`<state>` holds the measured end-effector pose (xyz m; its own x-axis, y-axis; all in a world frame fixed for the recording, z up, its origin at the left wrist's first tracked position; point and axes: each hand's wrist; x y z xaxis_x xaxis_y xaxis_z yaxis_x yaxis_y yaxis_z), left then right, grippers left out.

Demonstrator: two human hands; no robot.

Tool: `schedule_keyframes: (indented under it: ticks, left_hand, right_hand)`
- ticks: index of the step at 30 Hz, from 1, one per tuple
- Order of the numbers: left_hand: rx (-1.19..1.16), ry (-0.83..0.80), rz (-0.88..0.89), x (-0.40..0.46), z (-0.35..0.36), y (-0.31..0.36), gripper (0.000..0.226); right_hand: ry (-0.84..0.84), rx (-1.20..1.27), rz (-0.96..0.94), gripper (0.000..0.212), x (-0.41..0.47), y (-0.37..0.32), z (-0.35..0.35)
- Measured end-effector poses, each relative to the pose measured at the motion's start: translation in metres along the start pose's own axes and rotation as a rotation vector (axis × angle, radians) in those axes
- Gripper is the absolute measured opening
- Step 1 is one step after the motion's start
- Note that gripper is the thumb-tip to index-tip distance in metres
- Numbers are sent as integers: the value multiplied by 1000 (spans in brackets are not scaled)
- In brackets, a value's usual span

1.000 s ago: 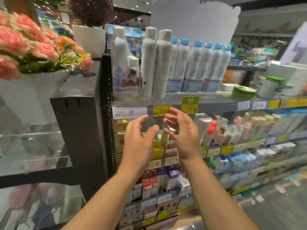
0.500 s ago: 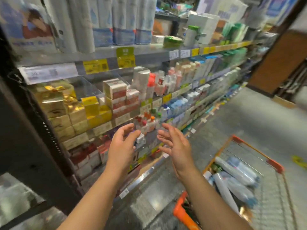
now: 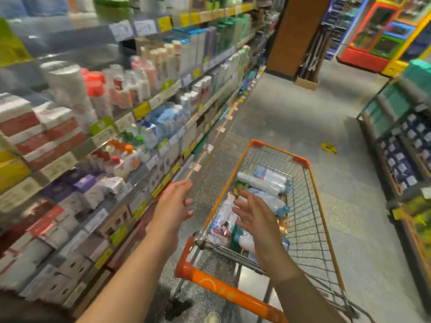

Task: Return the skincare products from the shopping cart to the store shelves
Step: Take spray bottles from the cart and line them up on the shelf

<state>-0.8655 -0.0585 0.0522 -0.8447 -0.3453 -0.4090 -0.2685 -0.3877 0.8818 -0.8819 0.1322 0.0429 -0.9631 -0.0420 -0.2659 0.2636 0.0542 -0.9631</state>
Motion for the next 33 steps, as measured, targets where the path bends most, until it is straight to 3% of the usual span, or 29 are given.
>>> schedule_keyframes:
  ticks: [11,15,23,29,31,33]
  left_hand:
    - [243,-81,-131,36,123,-56,11]
    - [333,-77,-184,48,147,-74,23]
    - [392,-20,-280,80,157,-104,20]
    - [500,-8,-356,110,153,-122,12]
    - [516,6,-388,122,152,-129,10]
    - [527,20,-413,133,151,-139,11]
  right_hand:
    - [200,186,249,30,43,52,-119]
    - [230,252,399,28,70,74,-140]
    - [123,198,542,30,120,118,-140]
    - [38,71,608,11,166,160,-120]
    - [21,43,620,14,182,180,-110]
    - [12,27,637,35,197,203,-99]
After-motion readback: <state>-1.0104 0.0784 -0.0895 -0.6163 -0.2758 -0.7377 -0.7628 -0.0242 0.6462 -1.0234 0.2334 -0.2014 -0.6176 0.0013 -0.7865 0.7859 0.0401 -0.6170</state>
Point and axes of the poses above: each hand's wrist, its own x-axis towards the middle knuckle, its own z-axis out of the palm, y = z × x, and after that the axes turned 2 degrees about -y, right-handed
